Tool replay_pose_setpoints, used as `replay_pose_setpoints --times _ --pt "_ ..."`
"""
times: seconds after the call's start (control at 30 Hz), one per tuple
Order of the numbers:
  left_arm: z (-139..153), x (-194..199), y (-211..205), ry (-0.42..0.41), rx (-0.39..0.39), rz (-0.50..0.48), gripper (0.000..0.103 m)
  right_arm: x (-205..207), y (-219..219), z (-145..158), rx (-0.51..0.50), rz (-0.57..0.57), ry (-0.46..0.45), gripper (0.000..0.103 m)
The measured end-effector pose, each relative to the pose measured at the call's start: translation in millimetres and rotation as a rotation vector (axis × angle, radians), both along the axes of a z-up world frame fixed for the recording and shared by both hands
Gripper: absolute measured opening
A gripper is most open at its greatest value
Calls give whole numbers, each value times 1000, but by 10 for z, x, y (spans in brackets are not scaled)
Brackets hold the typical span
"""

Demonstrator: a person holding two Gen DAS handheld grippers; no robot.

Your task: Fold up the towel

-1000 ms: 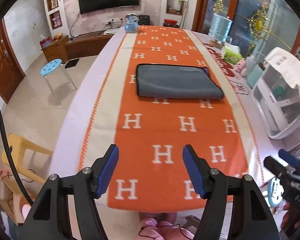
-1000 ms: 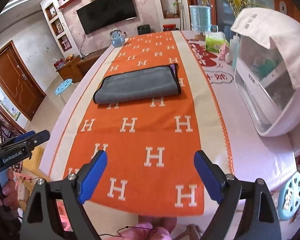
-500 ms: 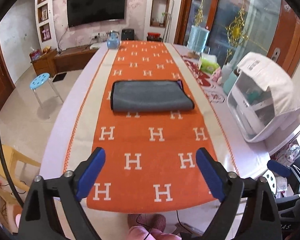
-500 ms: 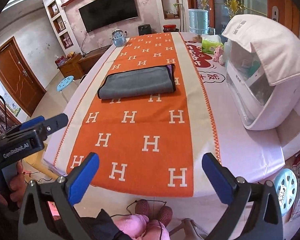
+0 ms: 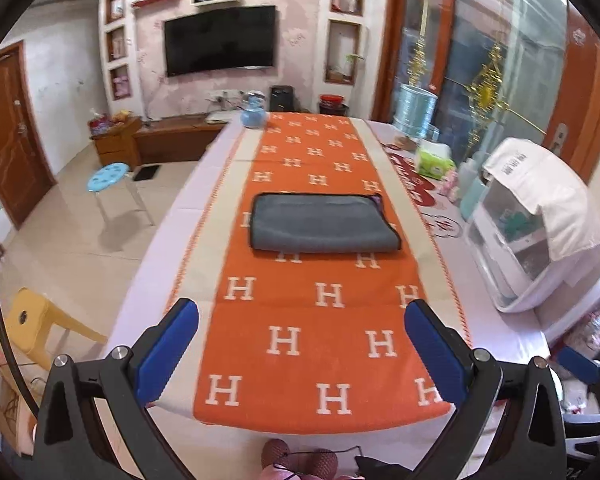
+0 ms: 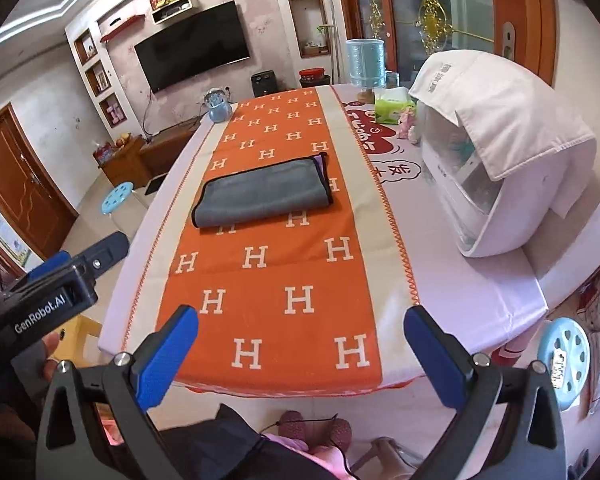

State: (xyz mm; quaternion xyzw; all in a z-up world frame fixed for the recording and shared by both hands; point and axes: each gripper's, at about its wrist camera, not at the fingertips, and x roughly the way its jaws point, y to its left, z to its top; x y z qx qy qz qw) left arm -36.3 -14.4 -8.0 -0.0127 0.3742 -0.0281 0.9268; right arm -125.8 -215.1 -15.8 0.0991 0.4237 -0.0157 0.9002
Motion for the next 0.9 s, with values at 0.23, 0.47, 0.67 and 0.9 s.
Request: replay_pose_setpoints --times 0.23,0.47,0.67,0.9 --pt "4 -118 -20 -48 40 27 102 -54 126 96 -63 52 -71 103" --pt "37 -179 -41 -72 59 37 102 -76 110 97 -59 44 -79 103" --pt "54 -238 -89 -90 74 30 102 -92 107 88 -54 45 -80 103" --pt "50 -245 -111 -91 77 31 102 -100 150 78 -49 62 -73 103"
